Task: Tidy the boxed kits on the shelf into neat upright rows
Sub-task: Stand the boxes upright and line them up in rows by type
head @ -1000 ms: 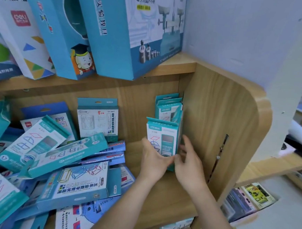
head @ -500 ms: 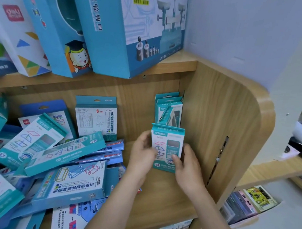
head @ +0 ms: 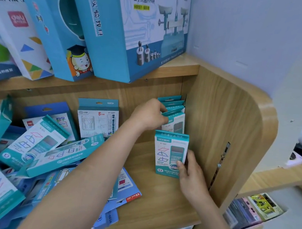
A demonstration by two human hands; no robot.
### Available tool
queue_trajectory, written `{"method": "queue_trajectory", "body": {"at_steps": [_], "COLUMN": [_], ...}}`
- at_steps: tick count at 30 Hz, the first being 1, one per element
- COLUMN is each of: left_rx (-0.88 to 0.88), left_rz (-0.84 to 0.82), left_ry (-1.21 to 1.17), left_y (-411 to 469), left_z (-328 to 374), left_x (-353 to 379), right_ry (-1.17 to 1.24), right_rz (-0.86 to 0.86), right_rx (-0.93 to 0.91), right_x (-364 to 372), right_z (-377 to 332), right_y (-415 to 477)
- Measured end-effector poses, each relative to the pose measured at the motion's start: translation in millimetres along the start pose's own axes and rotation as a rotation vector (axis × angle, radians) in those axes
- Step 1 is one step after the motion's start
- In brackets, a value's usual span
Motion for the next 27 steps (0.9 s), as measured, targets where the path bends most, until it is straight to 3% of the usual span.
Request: {"method": "queue_trajectory", "body": {"at_steps": [6,12,14,17,21,27], "left_rx": [0.130,0.099,0.100,0.035,-0.106,-0.190], "left_rz": [0.129,0.165,0.250,0.435,0.126,0.268], "left_ry": [-0.037,-0.237,-0.288,-0.147,-0.176,-0.028], "left_y": [4,16,6,-31,-69,-55], "left_z": [-13,-32,-37,-56,-65,-58], "left_x": [8,15,18,35,87,109], "right_ry": [-0.025,-0.120,-0.177,-0.252,-0.363,-0.391], "right_rz": [0.121,0.224,0.241,0.240,0.205,0.199], "right_rx": [-0.034,-0.030,-0.033,-0.034,-0.045,-0.130], "right_x": [10,17,18,19,18,11], "right_z": [-2,-3,-2,0,-5,-14], "right_y": [11,17,17,12,7,-15]}}
Point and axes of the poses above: each hand's wrist, its own y-axis towards the middle knuckle, its own x-axis out of the palm, z = x × y, the point moved 1 cm from there along y, towards the middle knuckle, and after that the axes turned 8 degrees about z, right-handed, at the moved point
